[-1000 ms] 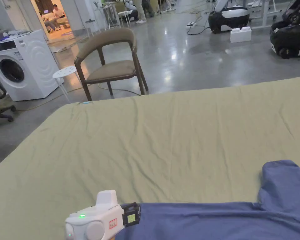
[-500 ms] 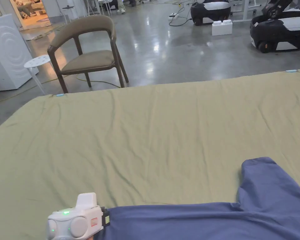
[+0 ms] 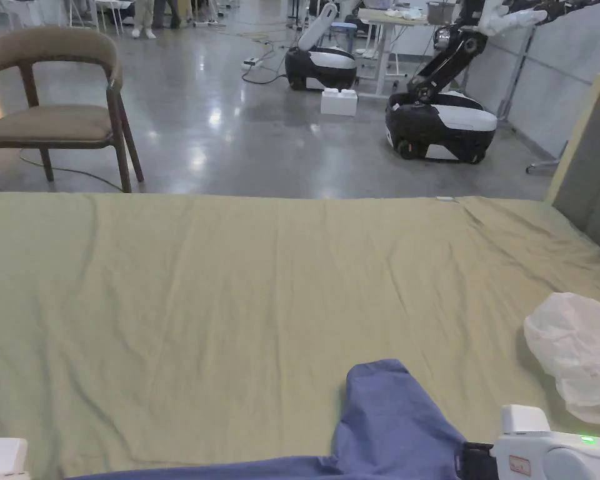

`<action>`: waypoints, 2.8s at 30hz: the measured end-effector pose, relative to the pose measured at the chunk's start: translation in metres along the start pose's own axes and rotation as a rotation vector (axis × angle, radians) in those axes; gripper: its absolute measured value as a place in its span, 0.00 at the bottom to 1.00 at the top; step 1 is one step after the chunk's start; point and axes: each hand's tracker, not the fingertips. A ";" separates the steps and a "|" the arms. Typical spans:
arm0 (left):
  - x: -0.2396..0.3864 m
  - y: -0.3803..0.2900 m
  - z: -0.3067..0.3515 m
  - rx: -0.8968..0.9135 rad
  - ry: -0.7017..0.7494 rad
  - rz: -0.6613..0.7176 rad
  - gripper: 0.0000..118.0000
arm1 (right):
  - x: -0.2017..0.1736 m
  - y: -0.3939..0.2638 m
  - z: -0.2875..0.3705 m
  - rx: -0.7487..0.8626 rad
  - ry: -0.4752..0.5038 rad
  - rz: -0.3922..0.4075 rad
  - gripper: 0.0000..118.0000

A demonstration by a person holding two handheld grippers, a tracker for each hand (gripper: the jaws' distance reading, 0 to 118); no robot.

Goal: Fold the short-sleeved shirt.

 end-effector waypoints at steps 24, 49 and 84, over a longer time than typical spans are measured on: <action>-0.062 -0.144 0.232 0.266 -0.366 0.247 0.01 | 0.039 -0.184 0.215 0.265 0.157 -0.051 0.00; -0.038 -0.225 0.251 0.423 -0.048 0.028 0.66 | 0.012 -0.286 0.248 0.285 0.149 -0.158 0.50; 0.012 -0.198 0.399 0.774 -0.410 0.174 0.00 | -0.080 -0.256 0.343 0.629 0.283 0.101 0.00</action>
